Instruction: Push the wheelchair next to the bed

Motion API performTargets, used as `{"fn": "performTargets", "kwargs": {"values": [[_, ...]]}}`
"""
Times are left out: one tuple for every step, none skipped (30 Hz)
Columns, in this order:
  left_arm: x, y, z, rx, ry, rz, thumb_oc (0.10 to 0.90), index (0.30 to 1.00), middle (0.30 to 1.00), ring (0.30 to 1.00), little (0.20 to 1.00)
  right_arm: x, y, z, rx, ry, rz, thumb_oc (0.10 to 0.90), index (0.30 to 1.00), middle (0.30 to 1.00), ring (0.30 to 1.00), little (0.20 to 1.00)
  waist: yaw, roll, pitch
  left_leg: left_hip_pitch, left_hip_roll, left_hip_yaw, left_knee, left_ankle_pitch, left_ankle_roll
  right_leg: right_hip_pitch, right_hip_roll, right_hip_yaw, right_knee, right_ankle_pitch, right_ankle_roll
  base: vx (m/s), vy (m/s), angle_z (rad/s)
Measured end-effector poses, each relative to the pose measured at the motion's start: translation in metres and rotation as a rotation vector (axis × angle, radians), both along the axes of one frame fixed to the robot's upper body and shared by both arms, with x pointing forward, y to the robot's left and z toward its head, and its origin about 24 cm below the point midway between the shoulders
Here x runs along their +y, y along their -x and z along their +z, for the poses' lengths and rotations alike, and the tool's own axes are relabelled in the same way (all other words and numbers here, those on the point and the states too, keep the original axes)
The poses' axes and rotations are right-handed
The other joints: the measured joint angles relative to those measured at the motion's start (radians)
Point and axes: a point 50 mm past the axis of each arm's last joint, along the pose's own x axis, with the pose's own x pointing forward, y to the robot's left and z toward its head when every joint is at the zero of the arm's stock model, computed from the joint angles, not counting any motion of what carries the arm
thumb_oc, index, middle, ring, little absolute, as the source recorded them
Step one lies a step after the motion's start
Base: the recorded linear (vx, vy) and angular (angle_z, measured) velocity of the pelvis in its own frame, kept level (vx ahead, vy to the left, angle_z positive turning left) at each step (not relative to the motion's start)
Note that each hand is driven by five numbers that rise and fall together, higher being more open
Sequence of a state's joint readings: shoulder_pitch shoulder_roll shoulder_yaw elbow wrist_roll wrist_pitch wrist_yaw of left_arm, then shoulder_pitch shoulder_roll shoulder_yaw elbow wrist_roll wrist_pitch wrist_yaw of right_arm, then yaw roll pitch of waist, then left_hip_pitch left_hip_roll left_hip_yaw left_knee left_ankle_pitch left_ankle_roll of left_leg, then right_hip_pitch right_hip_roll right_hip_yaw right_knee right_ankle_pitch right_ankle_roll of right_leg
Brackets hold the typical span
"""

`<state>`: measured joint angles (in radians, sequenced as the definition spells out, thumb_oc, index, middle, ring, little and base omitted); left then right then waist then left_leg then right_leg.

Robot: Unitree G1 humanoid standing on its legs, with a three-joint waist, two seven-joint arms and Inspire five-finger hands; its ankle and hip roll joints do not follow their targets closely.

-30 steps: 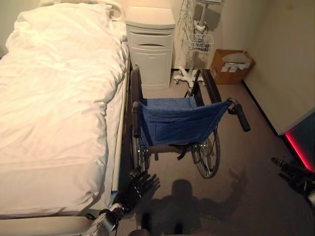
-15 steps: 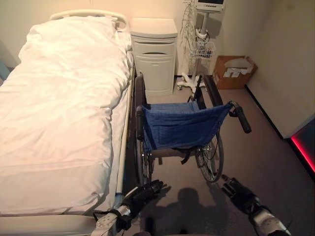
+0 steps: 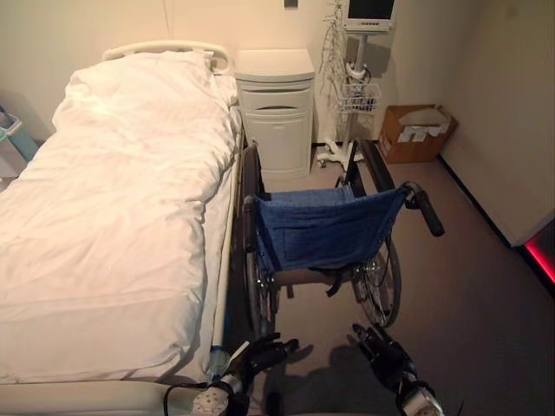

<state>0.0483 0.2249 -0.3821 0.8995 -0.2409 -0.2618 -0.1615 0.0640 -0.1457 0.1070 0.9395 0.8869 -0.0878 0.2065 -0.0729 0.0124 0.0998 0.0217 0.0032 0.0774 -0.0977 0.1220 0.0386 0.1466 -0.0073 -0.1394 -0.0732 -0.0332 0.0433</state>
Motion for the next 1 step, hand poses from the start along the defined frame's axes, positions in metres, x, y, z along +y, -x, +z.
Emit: {"fn": "performTargets", "kwargs": {"values": [[-0.0012, -0.0009, 0.0010, -0.008, 0.003, -0.002, 0.800, 0.900, 0.900, 0.900, 0.900, 0.0043, 0.0055, -0.0024, 0.022, 0.005, 0.041, 0.800, 0.900, 0.900, 0.900, 0.900, -0.002, 0.002, 0.001, -0.002, 0.002, 0.003, 0.000, 0.000, 0.000, -0.006, 0.000, 0.000, 0.010, -0.003, 0.000, -0.03, 0.043, -0.10]]}}
